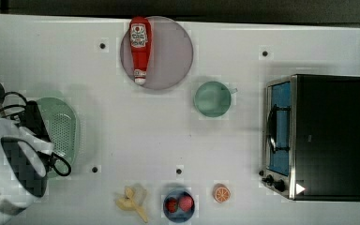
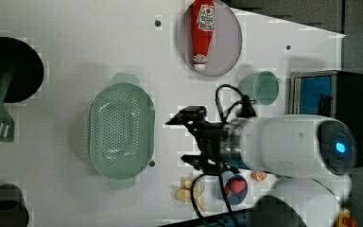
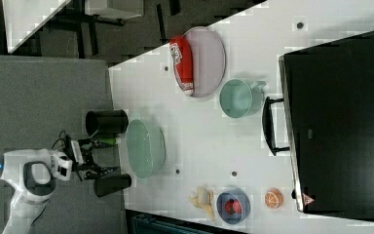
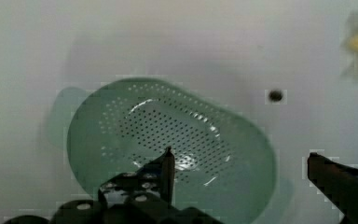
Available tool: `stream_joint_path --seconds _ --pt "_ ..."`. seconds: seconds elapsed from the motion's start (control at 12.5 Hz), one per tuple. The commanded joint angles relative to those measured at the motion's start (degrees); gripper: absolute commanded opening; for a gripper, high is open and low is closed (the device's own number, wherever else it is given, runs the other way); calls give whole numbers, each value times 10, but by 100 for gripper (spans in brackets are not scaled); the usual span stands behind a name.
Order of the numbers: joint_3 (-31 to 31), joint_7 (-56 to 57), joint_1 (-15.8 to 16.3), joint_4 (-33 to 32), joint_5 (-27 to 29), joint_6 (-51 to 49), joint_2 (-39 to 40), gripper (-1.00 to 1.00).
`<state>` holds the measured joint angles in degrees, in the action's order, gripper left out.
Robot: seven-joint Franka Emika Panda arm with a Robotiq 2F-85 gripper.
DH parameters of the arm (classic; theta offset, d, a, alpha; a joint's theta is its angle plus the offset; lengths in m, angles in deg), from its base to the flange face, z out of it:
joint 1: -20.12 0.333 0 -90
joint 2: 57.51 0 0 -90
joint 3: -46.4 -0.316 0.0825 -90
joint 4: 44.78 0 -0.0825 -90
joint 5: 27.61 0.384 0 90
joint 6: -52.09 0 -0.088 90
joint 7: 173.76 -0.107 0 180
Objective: Drag strainer left to right.
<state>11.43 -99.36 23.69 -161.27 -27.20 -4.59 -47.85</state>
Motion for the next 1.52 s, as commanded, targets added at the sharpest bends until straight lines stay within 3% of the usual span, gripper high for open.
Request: stream_joint_path --seconds 0.08,0.4,0.64,1.28,1.52 --pt "8 -120 -15 -15 -11 34 29 100" --pt "14 -133 -8 -44 -11 159 115 100" --pt "44 -133 14 -47 -11 228 174 100" --pt "178 -149 154 -45 -11 275 222 100" --pt "216 -156 176 -46 -10 273 223 100"
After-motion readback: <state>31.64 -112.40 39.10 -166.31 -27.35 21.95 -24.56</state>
